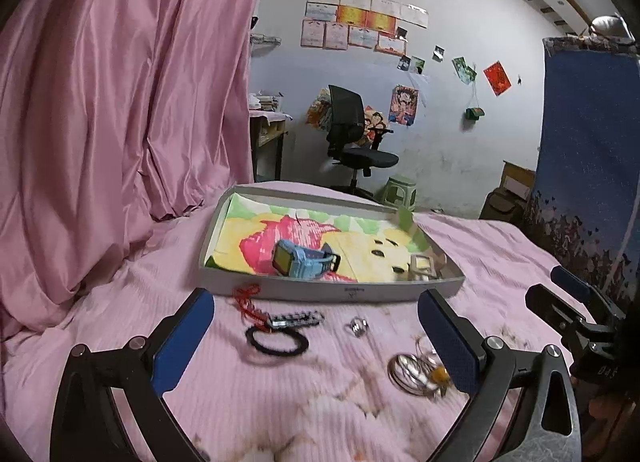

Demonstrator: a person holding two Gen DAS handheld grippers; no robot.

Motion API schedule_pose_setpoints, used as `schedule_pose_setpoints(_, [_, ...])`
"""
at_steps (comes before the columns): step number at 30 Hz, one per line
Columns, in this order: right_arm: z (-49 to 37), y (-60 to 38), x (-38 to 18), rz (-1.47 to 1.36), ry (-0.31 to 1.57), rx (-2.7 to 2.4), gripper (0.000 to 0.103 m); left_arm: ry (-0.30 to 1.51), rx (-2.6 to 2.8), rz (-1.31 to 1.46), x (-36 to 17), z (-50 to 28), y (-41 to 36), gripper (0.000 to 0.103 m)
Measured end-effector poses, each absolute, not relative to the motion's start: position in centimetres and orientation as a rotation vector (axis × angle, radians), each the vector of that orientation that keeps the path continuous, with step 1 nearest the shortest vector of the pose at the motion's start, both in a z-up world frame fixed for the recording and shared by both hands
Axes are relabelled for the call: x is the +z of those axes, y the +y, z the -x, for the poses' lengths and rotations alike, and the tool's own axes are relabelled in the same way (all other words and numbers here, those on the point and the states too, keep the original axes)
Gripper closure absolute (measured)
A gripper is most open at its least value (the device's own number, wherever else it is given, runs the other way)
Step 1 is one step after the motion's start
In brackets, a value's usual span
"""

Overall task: Organize jewelry
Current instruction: 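Grasp the silver rings with the right tool while the left tool grasps the yellow-bead keyring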

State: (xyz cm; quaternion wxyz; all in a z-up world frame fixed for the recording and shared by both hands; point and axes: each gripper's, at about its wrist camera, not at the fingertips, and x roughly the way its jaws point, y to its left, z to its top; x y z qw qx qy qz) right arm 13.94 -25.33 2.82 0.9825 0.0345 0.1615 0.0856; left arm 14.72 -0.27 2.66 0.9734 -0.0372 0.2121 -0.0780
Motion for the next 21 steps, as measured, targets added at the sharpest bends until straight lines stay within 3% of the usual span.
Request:
schedule_pose_setpoints(13, [-14.0, -27.0, 0.3, -0.027, 0.560, 0.202, 0.002, 0.623, -0.276, 0.081, 0.0, -16.0, -1.0, 0.002])
schedule_pose_setpoints(21, [-15.2, -26.6, -1.2, -0.023, 0.648, 0.243, 0.032, 0.743, -0.379, 0.093, -1.8, -17.3, -2.3, 0.034])
